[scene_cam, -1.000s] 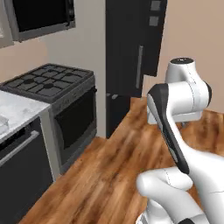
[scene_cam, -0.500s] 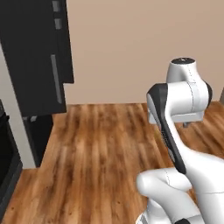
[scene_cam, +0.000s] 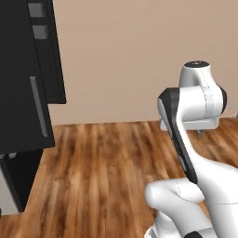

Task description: Pick up both apples from the fridge and place them inside the tupperware on the counter.

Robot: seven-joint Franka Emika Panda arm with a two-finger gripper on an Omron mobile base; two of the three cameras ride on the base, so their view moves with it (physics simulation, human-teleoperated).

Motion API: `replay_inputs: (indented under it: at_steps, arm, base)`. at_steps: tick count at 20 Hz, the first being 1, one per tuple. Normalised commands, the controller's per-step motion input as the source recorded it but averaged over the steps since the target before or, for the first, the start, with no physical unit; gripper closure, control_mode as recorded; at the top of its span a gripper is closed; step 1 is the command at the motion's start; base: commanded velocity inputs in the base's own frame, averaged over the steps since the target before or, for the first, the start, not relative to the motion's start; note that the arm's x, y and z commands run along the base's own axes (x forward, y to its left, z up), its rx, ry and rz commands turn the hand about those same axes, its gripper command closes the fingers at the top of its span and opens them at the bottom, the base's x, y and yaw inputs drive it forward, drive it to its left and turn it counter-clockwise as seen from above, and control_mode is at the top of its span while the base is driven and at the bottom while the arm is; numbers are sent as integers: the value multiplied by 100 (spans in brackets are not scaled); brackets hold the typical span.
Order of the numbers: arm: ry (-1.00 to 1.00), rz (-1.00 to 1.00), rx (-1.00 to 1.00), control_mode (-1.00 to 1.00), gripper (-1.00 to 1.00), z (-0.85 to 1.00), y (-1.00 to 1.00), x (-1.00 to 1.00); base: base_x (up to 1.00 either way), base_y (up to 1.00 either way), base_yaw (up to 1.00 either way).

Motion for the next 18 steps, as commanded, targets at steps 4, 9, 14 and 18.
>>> replay_inputs:
  at_steps: [4, 9, 14, 18]
  arm:
    - [0, 0, 0, 100, -100, 0, 0, 0]
    - [0, 0, 0, 100, -100, 0, 0, 0]
    - [0, 0, 0, 100, -100, 0, 0, 0]
    - [0, 0, 0, 100, -100, 0, 0, 0]
  base:
    - [100, -33, 18]
    - [98, -43, 49]
    - [95, -49, 66]
    - [90, -55, 74]
